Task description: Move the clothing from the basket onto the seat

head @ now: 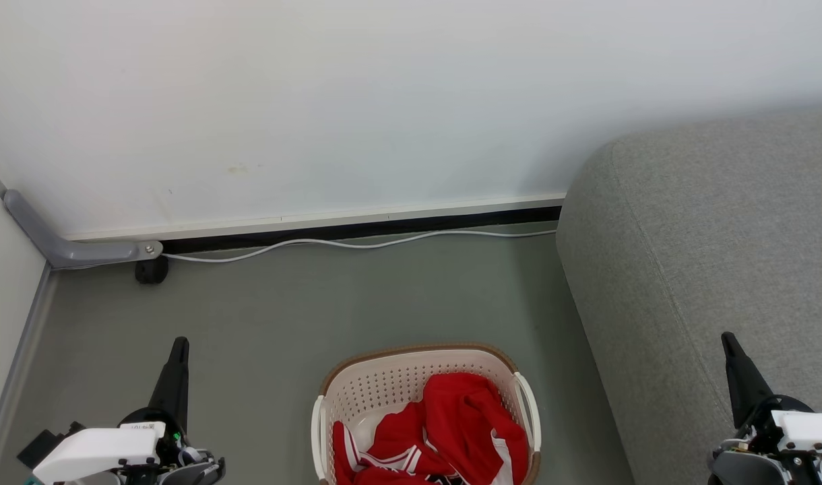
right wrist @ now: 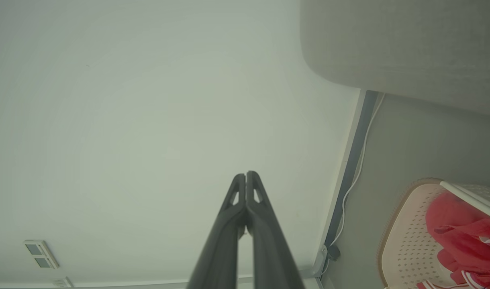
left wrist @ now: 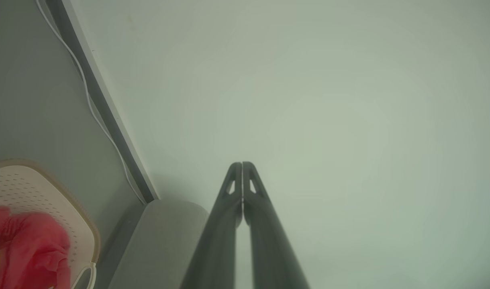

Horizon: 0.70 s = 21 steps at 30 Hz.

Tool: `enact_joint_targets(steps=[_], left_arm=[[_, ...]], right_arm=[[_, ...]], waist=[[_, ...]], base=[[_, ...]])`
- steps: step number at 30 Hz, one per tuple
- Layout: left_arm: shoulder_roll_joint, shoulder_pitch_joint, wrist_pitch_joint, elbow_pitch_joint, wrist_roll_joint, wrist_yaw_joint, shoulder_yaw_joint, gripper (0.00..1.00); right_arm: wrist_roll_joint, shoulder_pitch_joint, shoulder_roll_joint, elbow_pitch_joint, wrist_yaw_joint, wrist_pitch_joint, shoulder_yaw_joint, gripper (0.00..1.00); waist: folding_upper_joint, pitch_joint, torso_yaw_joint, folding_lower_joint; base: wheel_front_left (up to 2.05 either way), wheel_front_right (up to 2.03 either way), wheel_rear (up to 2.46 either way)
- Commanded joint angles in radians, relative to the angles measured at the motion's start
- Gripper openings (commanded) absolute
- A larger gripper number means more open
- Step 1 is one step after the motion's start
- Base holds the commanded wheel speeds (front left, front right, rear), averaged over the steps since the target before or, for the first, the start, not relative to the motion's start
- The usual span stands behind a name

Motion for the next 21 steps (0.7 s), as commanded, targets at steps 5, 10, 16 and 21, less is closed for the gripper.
enact_joint_targets(steps=[5, 10, 16, 21], left_arm=[[0.009, -0.057, 0.006, -0.023, 0.003, -0.009, 0.032, 0.00], [0.009, -0.057, 0.006, -0.023, 0.003, -0.009, 0.032, 0.00], [0.009, -0.057, 0.006, -0.023, 0.003, -0.009, 0.032, 0.00], [0.009, -0.057, 0.006, -0.023, 0.003, -0.009, 0.032, 0.00]], right_arm=[[0.004, -0.037, -0.010, -0.030, 0.002, 0.008, 0.018, 0.00], [0.004, -0.037, -0.010, -0.030, 0.002, 0.008, 0.018, 0.00], [0.004, -0.037, -0.010, -0.030, 0.002, 0.008, 0.018, 0.00], [0.004, -0.037, -0.010, -0.030, 0.002, 0.008, 0.018, 0.00]], waist=[[0.0000, 0.000, 0.000, 0.0000], [0.0000, 0.000, 0.000, 0.0000], [0.0000, 0.000, 0.000, 0.0000], [0.0000, 0.000, 0.000, 0.0000]], base=[[0.00, 0.00, 0.00], [0.00, 0.00, 0.00], [0.00, 0.00, 0.00], [0.00, 0.00, 0.00]])
